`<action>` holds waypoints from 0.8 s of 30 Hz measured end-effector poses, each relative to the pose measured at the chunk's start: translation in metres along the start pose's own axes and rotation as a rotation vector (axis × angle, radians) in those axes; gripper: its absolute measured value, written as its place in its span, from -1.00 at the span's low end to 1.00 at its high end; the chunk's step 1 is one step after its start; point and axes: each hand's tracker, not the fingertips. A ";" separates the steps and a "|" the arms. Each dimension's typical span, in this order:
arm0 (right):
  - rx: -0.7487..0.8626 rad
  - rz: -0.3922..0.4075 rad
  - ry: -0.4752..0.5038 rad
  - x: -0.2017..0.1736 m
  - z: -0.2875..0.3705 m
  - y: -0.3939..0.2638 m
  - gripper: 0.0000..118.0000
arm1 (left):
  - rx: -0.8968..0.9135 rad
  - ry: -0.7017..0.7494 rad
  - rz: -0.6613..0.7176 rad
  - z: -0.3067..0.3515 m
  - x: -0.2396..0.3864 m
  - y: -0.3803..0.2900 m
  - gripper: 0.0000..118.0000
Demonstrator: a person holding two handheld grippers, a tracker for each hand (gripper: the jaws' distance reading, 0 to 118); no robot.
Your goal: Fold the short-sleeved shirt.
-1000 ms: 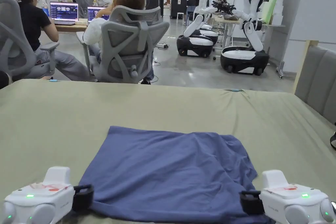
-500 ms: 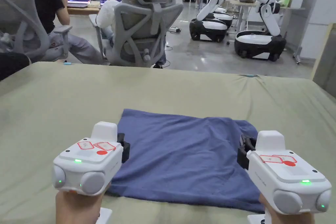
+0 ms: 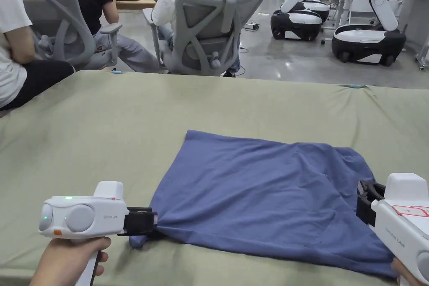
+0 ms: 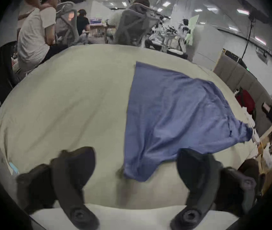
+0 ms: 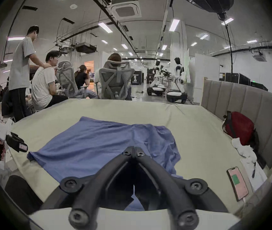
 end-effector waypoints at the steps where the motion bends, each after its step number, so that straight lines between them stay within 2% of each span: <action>1: -0.009 0.003 -0.003 0.004 -0.001 0.001 -1.00 | -0.039 0.024 0.011 -0.012 -0.001 -0.003 0.63; 3: -0.028 0.014 -0.013 0.012 -0.002 0.000 -1.00 | -0.068 0.001 0.027 -0.026 -0.006 -0.013 0.67; 5: -0.057 0.034 -0.023 0.022 -0.001 -0.001 -1.00 | -0.110 -0.018 0.034 -0.045 -0.007 -0.019 0.58; 6: -0.069 0.040 -0.029 0.028 -0.001 -0.002 -1.00 | -0.108 -0.015 0.024 -0.046 -0.007 -0.019 0.38; 7: -0.084 0.043 -0.036 0.034 -0.002 -0.004 -1.00 | -0.115 -0.008 0.018 -0.051 -0.006 -0.020 -0.28; 8: -0.112 0.046 -0.039 0.040 -0.002 -0.005 -1.00 | -0.120 0.023 0.006 -0.055 -0.005 -0.021 -0.73; 9: -0.129 0.051 -0.048 0.048 -0.001 -0.008 -1.00 | -0.107 -0.005 0.013 -0.057 -0.006 -0.020 -0.84; 10: -0.149 0.060 -0.055 0.055 -0.002 -0.011 -1.00 | -0.100 -0.014 0.041 -0.048 -0.004 -0.017 -0.86; 12: -0.203 0.071 -0.073 0.072 -0.001 -0.017 -1.00 | -0.069 0.001 0.001 -0.044 0.001 -0.016 -0.89; 14: -0.241 0.049 -0.084 0.088 0.000 -0.025 -1.00 | -0.037 0.002 0.004 -0.025 0.011 -0.014 -0.89; 17: -0.347 0.014 -0.046 0.106 -0.001 -0.039 -1.00 | 0.001 0.011 -0.009 -0.017 0.020 -0.012 -0.89; 18: -0.374 0.000 -0.011 0.109 -0.003 -0.045 -0.90 | 0.010 0.013 -0.016 -0.007 0.025 -0.007 -0.89; 20: -0.420 -0.031 0.043 0.111 -0.007 -0.057 0.37 | 0.011 0.017 -0.042 -0.005 0.032 -0.005 -0.89; 21: -0.441 -0.028 0.060 0.111 -0.011 -0.063 0.85 | 0.013 0.023 -0.055 -0.004 0.036 -0.005 -0.89; 22: -0.441 -0.022 0.070 0.109 -0.014 -0.070 0.99 | 0.016 0.024 -0.061 0.001 0.039 0.000 -0.89; 24: -0.434 -0.028 0.079 0.105 -0.018 -0.077 0.81 | 0.017 0.026 -0.064 0.002 0.042 -0.001 -0.89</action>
